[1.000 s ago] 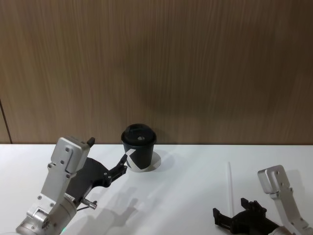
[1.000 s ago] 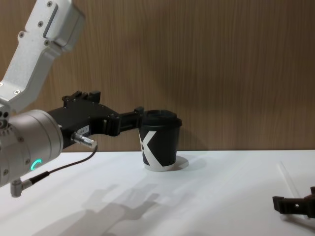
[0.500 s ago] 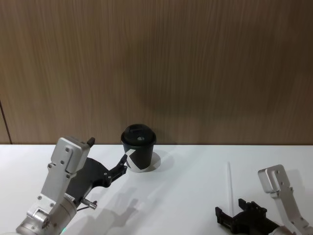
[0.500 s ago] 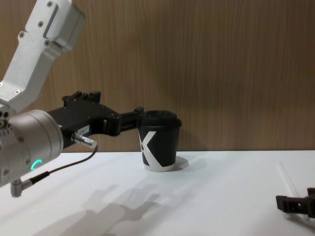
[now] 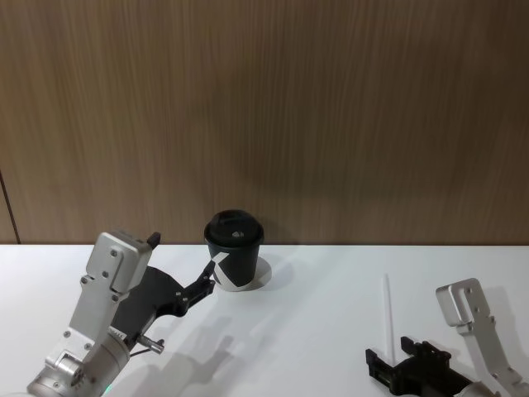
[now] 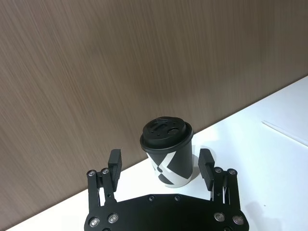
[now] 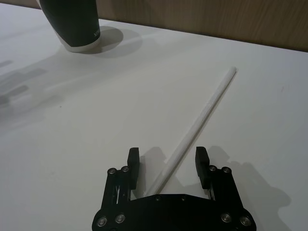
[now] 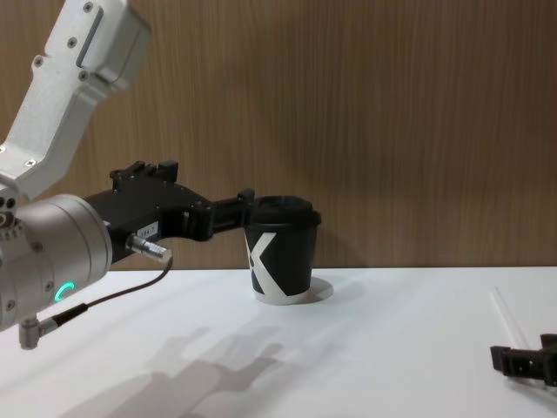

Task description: Pick up the straw with one hand, pass it to the other hand, and insert it into the cup.

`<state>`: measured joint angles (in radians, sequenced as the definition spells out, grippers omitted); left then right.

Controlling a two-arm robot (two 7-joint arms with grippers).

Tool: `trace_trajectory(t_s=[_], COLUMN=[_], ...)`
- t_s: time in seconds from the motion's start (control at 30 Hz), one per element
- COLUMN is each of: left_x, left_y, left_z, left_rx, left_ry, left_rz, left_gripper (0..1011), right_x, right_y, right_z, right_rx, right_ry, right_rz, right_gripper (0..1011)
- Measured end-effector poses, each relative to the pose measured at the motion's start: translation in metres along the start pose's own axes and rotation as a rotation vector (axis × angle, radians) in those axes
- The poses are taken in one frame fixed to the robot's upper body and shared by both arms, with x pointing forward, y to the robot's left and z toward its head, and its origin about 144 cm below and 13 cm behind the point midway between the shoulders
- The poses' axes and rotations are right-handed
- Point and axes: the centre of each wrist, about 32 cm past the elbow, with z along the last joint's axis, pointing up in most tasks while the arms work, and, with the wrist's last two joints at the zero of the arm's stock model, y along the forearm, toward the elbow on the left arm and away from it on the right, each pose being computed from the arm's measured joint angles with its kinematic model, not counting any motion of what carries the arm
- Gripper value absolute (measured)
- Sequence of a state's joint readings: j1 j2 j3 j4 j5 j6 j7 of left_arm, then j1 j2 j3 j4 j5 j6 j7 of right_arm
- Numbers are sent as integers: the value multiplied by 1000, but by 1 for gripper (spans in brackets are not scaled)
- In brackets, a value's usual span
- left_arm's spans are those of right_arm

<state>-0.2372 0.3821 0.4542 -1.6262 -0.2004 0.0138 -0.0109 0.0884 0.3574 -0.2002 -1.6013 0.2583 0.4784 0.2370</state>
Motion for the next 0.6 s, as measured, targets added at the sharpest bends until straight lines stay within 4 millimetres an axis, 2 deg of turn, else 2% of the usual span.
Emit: trace_trajectory(t_s=[0.6], left_x=[0], left_y=[0], left_z=[0], left_rx=[0], left_ry=[0], left_rz=[0], left_gripper=[1000], right_x=[0], right_y=[0], right_z=[0], right_rx=[-3], right_ry=[1], right_rz=[2], right_gripper=[596])
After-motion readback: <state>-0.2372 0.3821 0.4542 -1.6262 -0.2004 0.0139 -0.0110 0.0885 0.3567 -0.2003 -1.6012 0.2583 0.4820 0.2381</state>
